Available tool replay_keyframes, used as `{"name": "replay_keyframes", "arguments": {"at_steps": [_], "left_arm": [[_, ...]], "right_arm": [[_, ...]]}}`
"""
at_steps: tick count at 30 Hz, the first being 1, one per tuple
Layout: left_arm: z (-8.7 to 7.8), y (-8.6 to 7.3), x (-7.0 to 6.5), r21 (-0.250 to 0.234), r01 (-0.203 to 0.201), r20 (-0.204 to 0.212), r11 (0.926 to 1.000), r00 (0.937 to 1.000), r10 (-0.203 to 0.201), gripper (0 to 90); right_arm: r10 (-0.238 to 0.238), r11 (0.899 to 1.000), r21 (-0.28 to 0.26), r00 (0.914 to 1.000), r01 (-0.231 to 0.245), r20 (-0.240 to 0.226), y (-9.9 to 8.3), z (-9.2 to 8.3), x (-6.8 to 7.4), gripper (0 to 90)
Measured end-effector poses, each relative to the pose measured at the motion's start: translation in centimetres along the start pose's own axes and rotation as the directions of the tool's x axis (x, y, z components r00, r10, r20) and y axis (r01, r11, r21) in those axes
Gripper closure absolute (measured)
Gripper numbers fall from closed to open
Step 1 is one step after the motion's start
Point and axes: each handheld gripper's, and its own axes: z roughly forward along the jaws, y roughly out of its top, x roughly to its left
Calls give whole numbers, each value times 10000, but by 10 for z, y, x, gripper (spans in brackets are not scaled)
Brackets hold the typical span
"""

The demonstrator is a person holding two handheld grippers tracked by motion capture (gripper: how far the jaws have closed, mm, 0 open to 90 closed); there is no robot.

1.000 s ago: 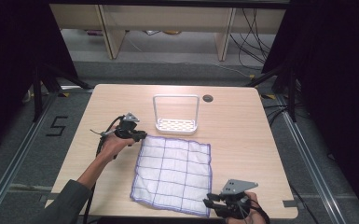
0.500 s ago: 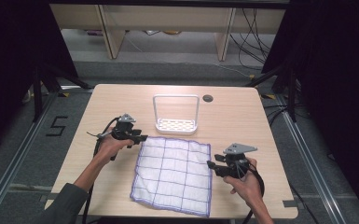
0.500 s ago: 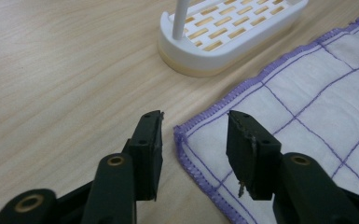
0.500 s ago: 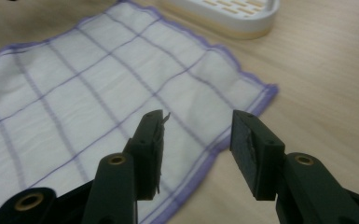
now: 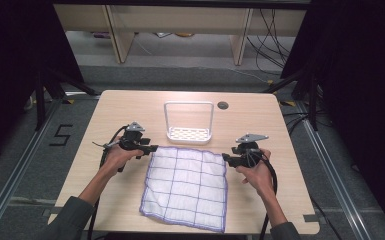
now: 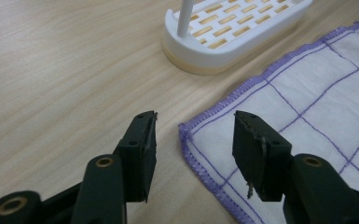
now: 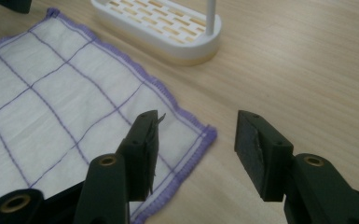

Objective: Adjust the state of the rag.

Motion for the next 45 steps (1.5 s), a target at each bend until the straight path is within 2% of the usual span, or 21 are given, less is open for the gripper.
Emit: {"name": "replay_keyframes", "arguments": {"at_steps": [1,4,6,7,8,9,11,12,16,22,23,25,29,30,31,34,39,40,43,44,45], "left_arm": [[0,0,0,2,11,-8,10000,10000,-11,482],[1,0,-1,36,-12,-17,10000,10000,12,471],[2,0,-2,56,-35,57,10000,10000,35,478],[2,0,-2,124,-106,39,9999,9999,105,489],[3,0,-3,79,-122,42,9999,9999,122,489],[3,0,-3,79,-122,42,9999,9999,122,487],[3,0,-3,91,-114,1,9999,9999,114,482],[4,1,-3,55,-121,-48,9999,9999,121,479],[3,1,-2,157,-178,-133,9997,9997,180,477],[4,0,2,213,-111,-191,9997,9998,115,465],[5,0,2,249,-110,-232,9996,9997,115,464],[7,0,2,288,-87,-298,9995,9995,96,460],[12,0,0,374,-232,-460,9990,9986,249,451],[14,0,-3,527,-431,-480,9977,9978,457,452],[15,1,-4,588,-537,-455,9968,9974,564,456],[19,2,-5,614,-538,-587,9967,9966,574,460],[25,2,-7,716,-670,-569,9952,9958,711,518],[25,2,-7,738,-721,-447,9947,9961,755,535],[25,2,-6,718,-581,-200,9957,9980,597,632],[25,2,-6,690,-566,-170,9960,9982,579,678],[25,1,-5,634,-511,-68,9967,9986,516,716]], "right_arm": [[-102,9999,-110,9999,102,24,1,2,-3,503],[4,9998,-179,10000,-3,43,6,6,-11,503],[133,9999,-22,9999,-133,-14,9,7,-13,510],[288,9996,36,9995,-289,113,10,7,-13,511],[-83,10000,19,9997,83,228,10,11,-15,517],[103,9996,251,9998,-107,184,11,12,-14,520],[-361,9991,244,9991,355,221,11,18,-16,530],[-70,9990,447,9997,60,226,11,20,-13,536],[-356,9969,710,9988,332,340,11,30,-12,551],[-400,9925,1159,9990,375,196,9,40,-8,561],[-233,9921,1233,9995,208,190,9,41,-7,562],[-361,9896,1396,9992,338,142,7,44,-7,563],[-383,9880,1503,9992,358,140,6,47,-6,566],[-556,9880,1454,9982,517,224,6,48,-6,567],[-463,9872,1535,9987,426,206,6,48,-6,569],[-694,9847,1612,9974,655,186,6,51,-5,575],[-532,9865,1559,9984,498,172,6,53,-4,612],[-558,9860,1581,9983,526,158,6,53,-4,629],[-372,9883,1481,9993,369,-5,6,54,-5,717],[-239,9875,1556,9995,268,-201,6,53,-6,770],[-60,9904,1375,9994,106,-343,5,55,-8,804]]}}
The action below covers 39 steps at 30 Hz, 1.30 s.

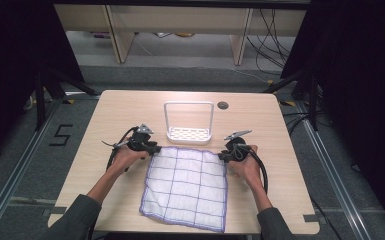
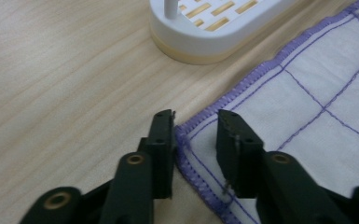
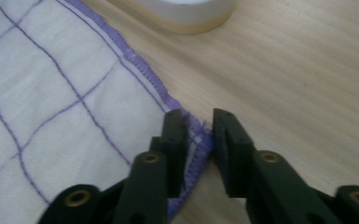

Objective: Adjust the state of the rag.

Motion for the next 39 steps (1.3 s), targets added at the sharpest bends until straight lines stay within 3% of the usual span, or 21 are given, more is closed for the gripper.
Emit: {"name": "replay_keyframes", "arguments": {"at_steps": [3,4,6,8,9,11,14,18,19,22,23,25,26,27,29,30,32,34,35,39], "left_arm": [[0,-1,0,-94,36,62,9999,10000,-36,821],[-1,-1,0,-137,21,97,9999,10000,-20,842],[-3,-2,0,-266,59,23,9996,10000,-58,868],[-6,-1,1,-292,46,76,9996,10000,-44,873],[-9,-1,2,-324,3,86,9995,10000,0,875],[-13,0,2,-473,60,3,9989,10000,-60,878],[-22,3,2,-733,38,-3,9973,10000,-38,879],[-31,7,2,-1055,-84,-125,9944,9999,72,880],[-33,7,3,-1159,12,-44,9933,10000,-17,880],[-40,9,4,-1369,-47,-47,9906,10000,41,880],[-44,10,4,-1474,-23,-71,9891,10000,13,880],[-48,13,5,-1563,-86,-106,9877,9999,70,880],[-51,14,6,-1695,-45,-44,9855,10000,38,880],[-52,15,6,-1693,-52,-87,9855,10000,38,880],[-56,17,5,-1720,-140,-137,9850,9998,119,881],[-58,18,4,-1747,-178,-91,9845,9998,165,881],[-60,19,0,-1978,-57,-80,9802,10000,42,882],[-62,19,0,-1901,-206,-74,9816,9998,195,882],[-66,21,-1,-1948,-370,-77,9802,9993,362,882],[-74,21,-5,-2106,-529,20,9761,9985,545,883]], "right_arm": [[399,9989,265,9989,-393,-255,0,-2,-1,863],[-155,9998,104,9999,155,-30,0,0,-4,866],[-180,9998,-36,9998,180,-16,0,-1,-3,870],[-91,9997,-244,9999,89,-57,1,-3,-4,870],[-390,9987,-338,9992,389,-14,3,-6,-6,870],[-189,9985,-510,9998,187,-41,7,-11,-5,871],[-597,9956,-726,9982,596,-1,12,-16,-8,872],[-753,9913,-1069,9971,763,134,21,-23,-6,873],[-735,9930,-925,9973,738,69,23,-26,-6,874],[-747,9897,-1219,9972,752,91,28,-32,-4,874],[-709,9922,-1023,9974,714,90,30,-37,-3,875],[-811,9855,-1477,9965,834,215,32,-38,-2,875],[-740,9879,-1359,9972,745,87,34,-43,-1,875],[-943,9874,-1258,9954,955,155,37,-47,-1,875],[-949,9831,-1545,9952,977,256,38,-49,0,875],[-976,9857,-1370,9952,982,116,40,-53,1,875],[-992,9827,-1563,9950,995,95,41,-56,4,875],[-1134,9820,-1510,9935,1135,93,42,-59,5,875],[-1329,9764,-1706,9911,1324,86,42,-63,9,875],[-1367,9754,-1734,9906,1361,84,42,-73,15,876]]}}
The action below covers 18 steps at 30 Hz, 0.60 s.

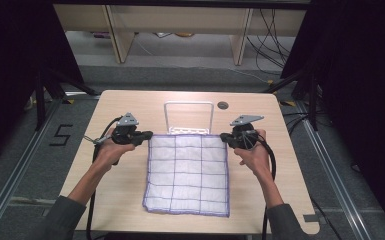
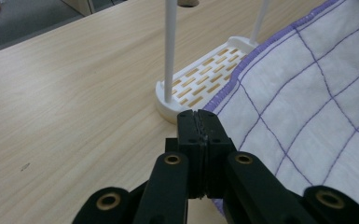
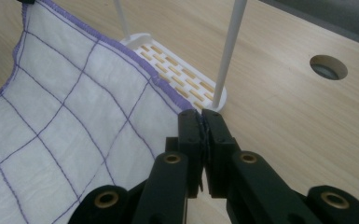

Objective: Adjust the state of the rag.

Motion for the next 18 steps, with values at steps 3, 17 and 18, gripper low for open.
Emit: {"name": "replay_keyframes", "arguments": {"at_steps": [3,17,18], "left_arm": [[-11,5,-8,-425,-64,11,9991,10000,64,885],[-51,-15,-39,-667,-617,818,9959,9944,671,887],[-53,-18,-41,-604,-662,857,9960,9938,712,887]], "right_arm": [[-191,9994,-273,9998,190,-22,0,-8,1,876],[-690,9902,-1236,9971,647,-306,-26,-51,31,877],[-791,9892,-1264,9964,747,-300,-29,-52,34,877]]}}
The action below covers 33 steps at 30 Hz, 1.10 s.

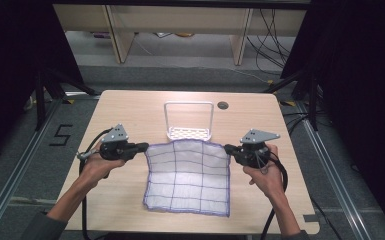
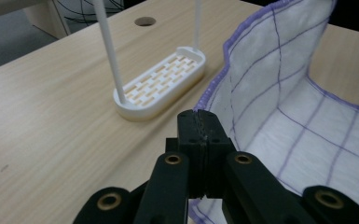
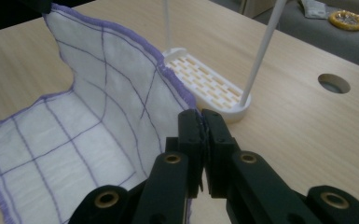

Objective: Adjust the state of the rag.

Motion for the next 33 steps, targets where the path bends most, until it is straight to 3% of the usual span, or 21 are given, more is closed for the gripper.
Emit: {"name": "replay_keyframes", "arguments": {"at_steps": [3,7,10,16,17,21,22,23,24,27,28,30,31,33], "left_arm": [[-3,-8,-7,186,-103,97,9998,9999,101,887],[-7,-26,-23,186,-205,650,9996,9977,192,886],[-7,-35,-34,426,-333,804,9985,9963,298,886],[-10,-54,-54,694,-435,1137,9966,9929,354,886],[-10,-56,-56,684,-549,1311,9961,9903,456,886],[-11,-68,-62,1025,-739,1362,9920,9889,596,886],[-9,-72,-64,1026,-574,1428,9931,9888,424,885],[-9,-74,-64,1230,-775,1502,9894,9869,587,886],[-7,-78,-66,1266,-749,1526,9891,9867,552,885],[-4,-87,-70,1650,-837,1638,9827,9849,564,885],[-3,-89,-71,1722,-884,1794,9811,9821,570,885],[-3,-92,-75,1783,-744,1745,9812,9837,429,883],[-3,-93,-74,1843,-998,1922,9778,9793,637,882],[-4,-95,-77,1840,-620,1929,9810,9809,258,865]], "right_arm": [[-21,9999,133,9999,23,-133,-11,-4,10,876],[52,9996,296,9995,-43,-303,-28,-9,22,877],[120,9991,421,9986,-99,-511,-42,-13,33,877],[-79,9976,685,9975,127,-699,-60,-14,48,876],[-90,9972,730,9974,142,-709,-63,-14,50,876],[-40,9958,908,9971,109,-760,-75,-15,56,876],[-56,9951,979,9969,133,-786,-77,-15,57,876],[-22,9941,1075,9960,119,-895,-81,-15,58,875],[-3,9938,1106,9970,89,-777,-84,-15,59,875],[28,9900,1408,9947,118,-1030,-95,-15,63,872],[230,9880,1544,9935,-55,-1119,-99,-15,65,870],[305,9866,1629,9926,-111,-1175,-105,-17,68,867],[514,9848,1713,9905,-290,-1277,-107,-18,71,863],[473,9870,1589,9898,-256,-1347,-110,-20,73,848]]}}
